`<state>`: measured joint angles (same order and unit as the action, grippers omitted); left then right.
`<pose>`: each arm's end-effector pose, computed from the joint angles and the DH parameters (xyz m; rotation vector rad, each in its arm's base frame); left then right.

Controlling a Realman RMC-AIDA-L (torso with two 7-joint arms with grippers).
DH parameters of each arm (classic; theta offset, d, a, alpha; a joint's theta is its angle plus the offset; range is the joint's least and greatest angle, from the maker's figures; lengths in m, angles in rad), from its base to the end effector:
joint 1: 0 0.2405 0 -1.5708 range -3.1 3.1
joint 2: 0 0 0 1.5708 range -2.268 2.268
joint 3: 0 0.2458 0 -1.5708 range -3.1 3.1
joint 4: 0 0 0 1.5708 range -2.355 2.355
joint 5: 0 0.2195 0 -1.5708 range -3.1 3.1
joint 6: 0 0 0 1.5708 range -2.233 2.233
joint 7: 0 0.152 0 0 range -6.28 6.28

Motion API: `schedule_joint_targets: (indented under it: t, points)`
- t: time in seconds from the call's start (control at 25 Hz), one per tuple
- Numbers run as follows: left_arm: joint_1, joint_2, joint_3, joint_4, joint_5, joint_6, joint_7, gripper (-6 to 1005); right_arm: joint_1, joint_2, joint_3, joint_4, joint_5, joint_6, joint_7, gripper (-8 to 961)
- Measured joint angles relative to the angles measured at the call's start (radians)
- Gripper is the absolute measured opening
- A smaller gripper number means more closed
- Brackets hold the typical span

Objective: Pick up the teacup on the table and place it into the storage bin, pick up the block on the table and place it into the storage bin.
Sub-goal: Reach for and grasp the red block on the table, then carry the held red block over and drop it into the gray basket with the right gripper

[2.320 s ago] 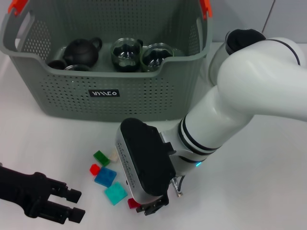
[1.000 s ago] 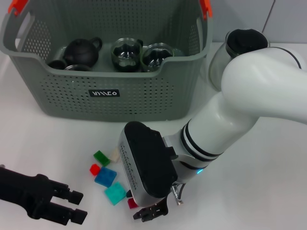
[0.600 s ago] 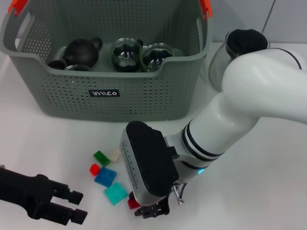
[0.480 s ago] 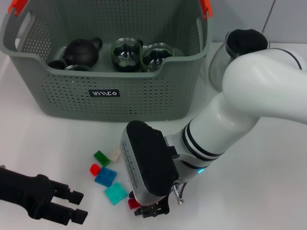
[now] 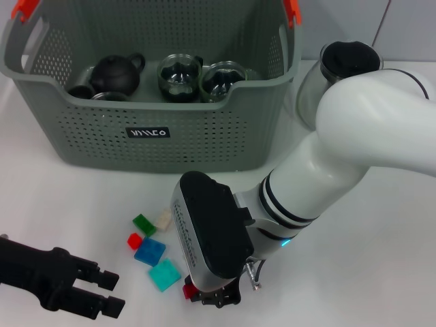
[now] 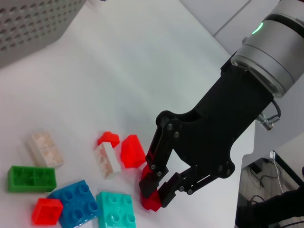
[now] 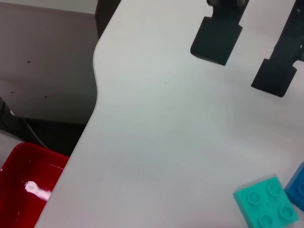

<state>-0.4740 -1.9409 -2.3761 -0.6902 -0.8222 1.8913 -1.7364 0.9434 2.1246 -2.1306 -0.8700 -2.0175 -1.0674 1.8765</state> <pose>-0.3043 0.2679 0.0354 2.7714 1.1297 0.2164 0.1005 0.2994 -0.1821 2.9232 0.4951 0.4704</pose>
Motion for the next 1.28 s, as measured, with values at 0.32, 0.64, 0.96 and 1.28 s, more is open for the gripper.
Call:
schedule_joint_targets:
  t: [0.32, 0.64, 0.96, 1.28]
  points:
    - [0.003, 0.002, 0.000, 0.002, 0.000, 0.002, 0.000, 677, -0.001, -0.007, 0.006, -0.010, -0.001, -0.007, 0.011, 205]
    - [0.007, 0.007, -0.001, 0.001, 0.000, 0.010, 0.000, 677, -0.059, -0.026, 0.224, -0.160, -0.057, -0.175, 0.038, 206]
    - [0.001, 0.005, -0.005, 0.001, 0.000, 0.011, -0.001, 677, -0.065, -0.026, 0.648, -0.372, -0.089, -0.421, 0.038, 206]
    - [-0.017, 0.005, -0.006, -0.003, 0.000, 0.007, -0.001, 677, 0.008, -0.026, 0.867, -0.365, -0.097, -0.283, 0.024, 205]
